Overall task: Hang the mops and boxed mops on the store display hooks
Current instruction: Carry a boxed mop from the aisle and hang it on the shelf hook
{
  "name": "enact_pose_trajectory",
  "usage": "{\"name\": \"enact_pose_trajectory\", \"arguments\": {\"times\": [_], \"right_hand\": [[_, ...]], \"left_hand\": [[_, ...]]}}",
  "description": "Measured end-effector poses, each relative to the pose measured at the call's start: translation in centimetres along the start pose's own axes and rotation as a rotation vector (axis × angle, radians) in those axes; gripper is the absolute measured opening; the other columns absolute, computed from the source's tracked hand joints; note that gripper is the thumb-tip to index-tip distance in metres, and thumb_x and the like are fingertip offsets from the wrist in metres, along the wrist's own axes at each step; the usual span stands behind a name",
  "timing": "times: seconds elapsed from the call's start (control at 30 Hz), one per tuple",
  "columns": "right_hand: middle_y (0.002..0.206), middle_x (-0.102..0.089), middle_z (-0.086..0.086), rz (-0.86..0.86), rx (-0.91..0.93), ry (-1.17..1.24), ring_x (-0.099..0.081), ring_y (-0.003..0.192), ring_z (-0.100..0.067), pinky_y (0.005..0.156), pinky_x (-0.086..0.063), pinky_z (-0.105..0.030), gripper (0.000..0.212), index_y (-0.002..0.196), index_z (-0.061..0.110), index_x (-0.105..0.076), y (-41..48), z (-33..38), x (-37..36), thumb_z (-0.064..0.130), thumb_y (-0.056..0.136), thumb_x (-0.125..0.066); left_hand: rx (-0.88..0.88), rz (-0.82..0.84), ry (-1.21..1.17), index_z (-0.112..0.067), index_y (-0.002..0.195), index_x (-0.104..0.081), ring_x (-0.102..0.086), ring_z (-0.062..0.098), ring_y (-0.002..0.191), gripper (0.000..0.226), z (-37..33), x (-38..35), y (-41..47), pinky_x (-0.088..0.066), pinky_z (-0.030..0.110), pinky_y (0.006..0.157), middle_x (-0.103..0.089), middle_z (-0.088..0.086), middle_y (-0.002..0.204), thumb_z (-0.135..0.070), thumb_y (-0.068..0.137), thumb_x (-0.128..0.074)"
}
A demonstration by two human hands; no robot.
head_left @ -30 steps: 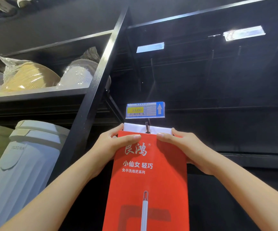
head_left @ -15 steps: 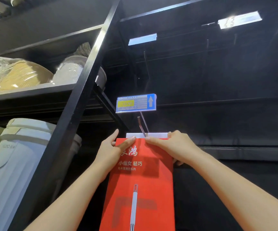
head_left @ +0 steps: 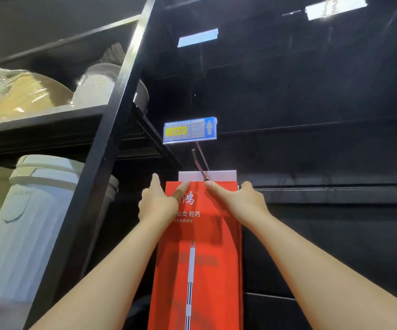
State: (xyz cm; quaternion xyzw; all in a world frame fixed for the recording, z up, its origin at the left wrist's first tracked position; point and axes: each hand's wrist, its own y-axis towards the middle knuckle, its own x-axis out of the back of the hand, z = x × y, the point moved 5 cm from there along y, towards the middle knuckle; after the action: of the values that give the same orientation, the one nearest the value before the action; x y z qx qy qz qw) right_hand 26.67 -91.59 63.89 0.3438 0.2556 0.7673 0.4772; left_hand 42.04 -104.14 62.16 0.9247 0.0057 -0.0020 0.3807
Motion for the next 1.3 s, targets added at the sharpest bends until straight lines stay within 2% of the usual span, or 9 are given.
{"name": "enact_pose_trajectory", "arguments": {"times": [0.1,0.2,0.33,0.47,0.67,0.77,1.03,1.17,1.3], "right_hand": [[0.14,-0.048,-0.016,0.02,-0.063,-0.145,-0.05,0.126,-0.035,0.095,-0.044,-0.042,0.108,0.143,0.007,-0.031,-1.8,-0.4,0.4,0.085,0.07,-0.05],[0.137,-0.048,-0.018,-0.016,-0.079,-0.474,-0.05,0.124,-0.037,0.093,-0.046,-0.046,0.107,0.14,0.009,-0.033,-4.7,-1.9,2.1,0.089,0.07,-0.042],[0.133,-0.047,-0.015,-0.046,-0.106,-0.967,-0.048,0.121,-0.032,0.094,-0.047,-0.044,0.102,0.143,0.014,-0.03,-10.2,-5.6,6.6,0.088,0.073,-0.038],[0.135,-0.046,-0.014,-0.011,-0.31,-1.248,-0.047,0.123,-0.031,0.099,-0.045,-0.046,0.1,0.145,0.014,-0.029,-18.7,-11.0,12.8,0.084,0.075,-0.044],[0.141,-0.043,-0.018,0.025,-0.61,-1.36,-0.042,0.13,-0.037,0.103,-0.04,-0.052,0.098,0.144,0.015,-0.031,-30.7,-13.3,23.3,0.081,0.074,-0.052],[0.148,-0.036,-0.022,0.011,-0.718,-1.406,-0.036,0.135,-0.041,0.108,-0.035,-0.058,0.102,0.148,0.014,-0.026,-34.7,-12.1,29.2,0.079,0.075,-0.054],[0.145,-0.037,-0.023,-0.013,-0.916,-1.41,-0.036,0.133,-0.044,0.106,-0.037,-0.055,0.095,0.142,0.012,-0.031,-46.2,-11.6,43.9,0.076,0.076,-0.056],[0.148,-0.033,-0.023,0.003,-1.093,-1.41,-0.034,0.135,-0.043,0.108,-0.036,-0.053,0.1,0.147,0.013,-0.022,-55.1,-12.8,52.1,0.076,0.077,-0.055],[0.145,-0.039,-0.022,-0.019,-1.254,-1.392,-0.041,0.13,-0.041,0.106,-0.04,-0.05,0.099,0.143,0.013,-0.029,-64.0,-11.9,62.9,0.081,0.074,-0.053]], "left_hand": [[-0.001,-0.03,0.234,-0.019,0.154,-0.018,-0.035,0.04,0.136,0.093,-1.6,1.2,-1.5,-0.032,0.05,0.108,-0.035,0.019,0.149,-0.063,0.084,-0.06],[-0.057,-0.055,0.423,-0.016,0.149,-0.027,-0.039,0.042,0.129,0.09,-2.2,2.0,-3.8,-0.033,0.051,0.106,-0.04,0.022,0.142,-0.061,0.08,-0.064],[-0.386,-0.064,0.648,-0.015,0.149,-0.03,-0.032,0.04,0.135,0.082,-1.9,1.3,-9.0,-0.024,0.049,0.115,-0.032,0.024,0.147,-0.054,0.084,-0.062],[-0.592,0.064,0.653,-0.015,0.144,-0.044,-0.035,0.043,0.136,0.079,0.9,-1.4,-16.4,-0.027,0.052,0.114,-0.036,0.027,0.148,-0.05,0.078,-0.069],[-0.407,0.488,0.579,-0.021,0.153,-0.022,-0.016,0.039,0.146,0.082,2.8,-5.8,-28.2,-0.012,0.048,0.12,-0.018,0.018,0.159,-0.065,0.089,-0.045],[-0.437,0.625,0.56,-0.02,0.154,-0.018,-0.017,0.039,0.146,0.085,0.1,-7.8,-33.8,-0.013,0.048,0.12,-0.018,0.018,0.159,-0.07,0.088,-0.041],[-0.564,0.81,0.473,-0.019,0.15,-0.026,-0.031,0.039,0.141,0.084,-6.5,-10.4,-46.5,-0.027,0.047,0.115,-0.034,0.017,0.153,-0.072,0.087,-0.041],[-0.573,0.926,0.473,-0.018,0.148,-0.032,-0.041,0.038,0.132,0.082,-9.8,-12.5,-54.0,-0.034,0.045,0.109,-0.043,0.015,0.145,-0.072,0.087,-0.04],[-0.622,1.043,0.434,-0.019,0.138,-0.044,-0.045,0.035,0.126,0.08,-16.3,-14.5,-64.0,-0.038,0.042,0.105,-0.051,0.013,0.136,-0.076,0.082,-0.042]]}}
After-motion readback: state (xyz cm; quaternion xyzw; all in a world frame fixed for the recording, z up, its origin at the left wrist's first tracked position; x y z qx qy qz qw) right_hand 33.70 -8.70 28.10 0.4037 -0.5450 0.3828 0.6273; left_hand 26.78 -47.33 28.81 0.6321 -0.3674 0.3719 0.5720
